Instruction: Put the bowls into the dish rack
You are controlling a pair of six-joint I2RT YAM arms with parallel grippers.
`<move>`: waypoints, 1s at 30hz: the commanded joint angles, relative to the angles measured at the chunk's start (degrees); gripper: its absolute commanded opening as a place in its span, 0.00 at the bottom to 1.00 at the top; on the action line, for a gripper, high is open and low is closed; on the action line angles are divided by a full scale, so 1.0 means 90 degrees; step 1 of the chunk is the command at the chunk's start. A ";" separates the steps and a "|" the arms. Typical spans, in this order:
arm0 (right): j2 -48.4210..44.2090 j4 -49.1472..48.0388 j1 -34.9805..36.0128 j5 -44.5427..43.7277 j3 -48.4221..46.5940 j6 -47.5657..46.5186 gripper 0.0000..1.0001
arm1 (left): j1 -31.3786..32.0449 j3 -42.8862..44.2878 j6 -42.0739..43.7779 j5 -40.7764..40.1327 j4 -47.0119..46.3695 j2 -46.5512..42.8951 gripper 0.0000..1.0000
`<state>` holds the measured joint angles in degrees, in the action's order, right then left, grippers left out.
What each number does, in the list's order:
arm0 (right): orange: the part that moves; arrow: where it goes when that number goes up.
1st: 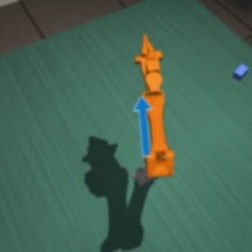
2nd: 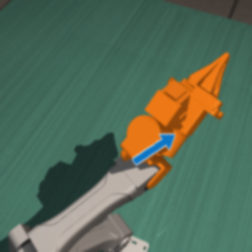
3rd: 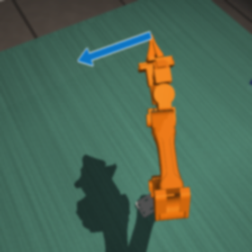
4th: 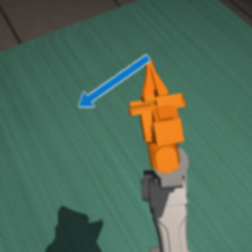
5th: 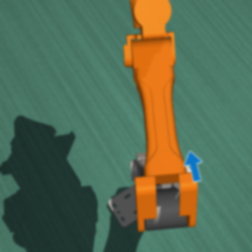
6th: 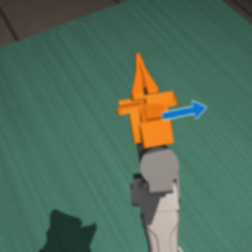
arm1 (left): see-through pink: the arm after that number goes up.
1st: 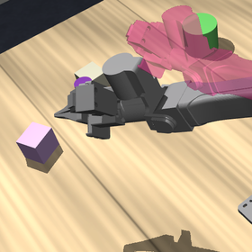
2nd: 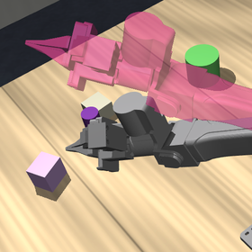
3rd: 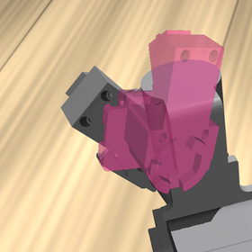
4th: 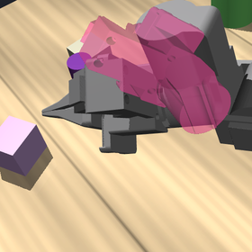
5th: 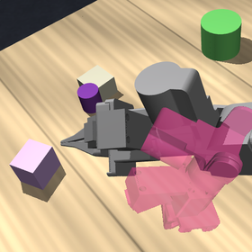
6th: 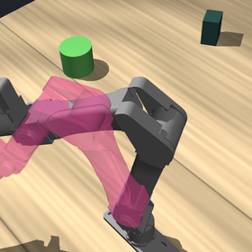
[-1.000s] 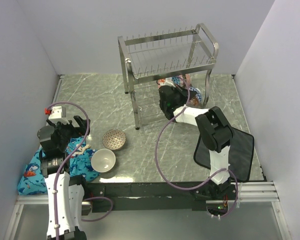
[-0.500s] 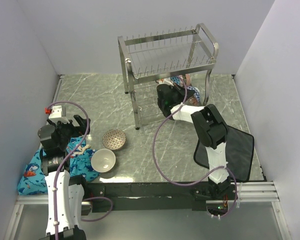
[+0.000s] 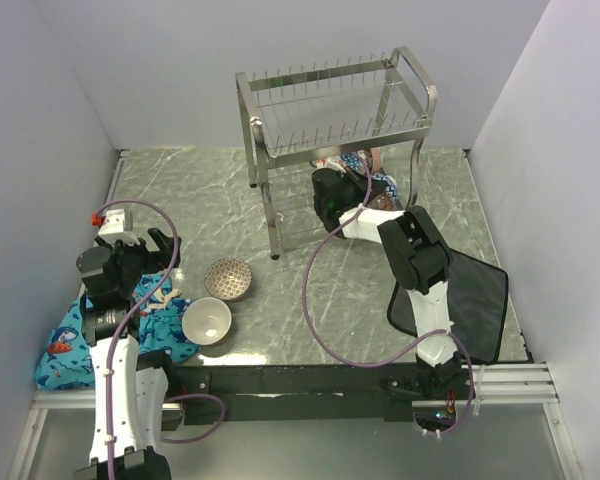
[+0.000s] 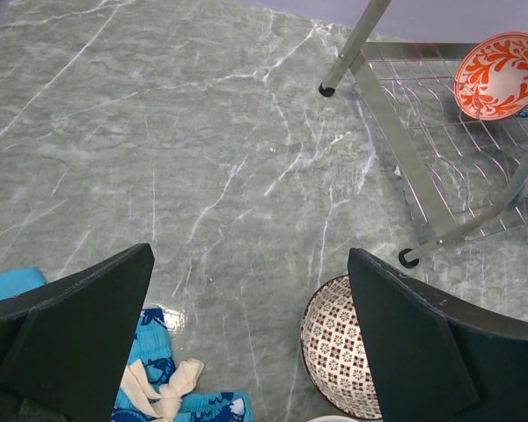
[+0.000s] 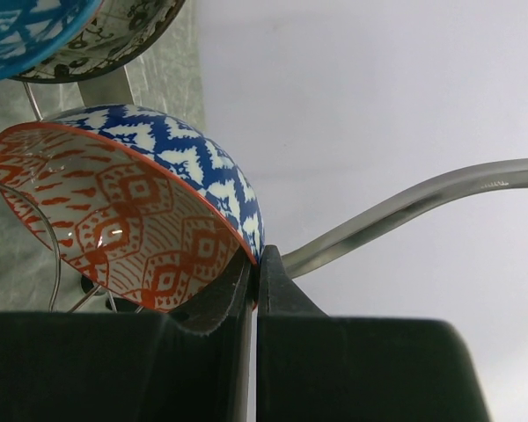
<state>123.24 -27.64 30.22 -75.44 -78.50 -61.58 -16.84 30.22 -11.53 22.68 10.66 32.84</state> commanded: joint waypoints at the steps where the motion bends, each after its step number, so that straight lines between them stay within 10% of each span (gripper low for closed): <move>1: -0.0002 0.0023 -0.0037 -0.0134 -0.0418 0.0182 0.12 | -0.0033 0.0109 -0.0008 0.0059 -0.0139 -0.0045 0.99; 4: -0.0060 -0.0063 -0.0018 -0.0114 -0.0360 0.0075 0.36 | -0.0023 0.0100 -0.0047 0.0078 -0.0168 -0.0055 0.99; 20: -0.0850 -0.0084 0.0382 -0.0075 0.0176 0.0035 0.50 | -0.0023 0.0226 -0.0106 0.0020 -0.0051 -0.0241 0.99; 30: -0.2432 0.1857 0.1358 0.0052 0.1904 0.1537 0.50 | -0.0023 0.0812 0.0216 -0.0146 0.0417 -0.0348 0.99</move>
<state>108.57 -20.78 38.92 -75.11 -67.64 -56.75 -16.84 32.97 -11.38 22.39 13.41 30.83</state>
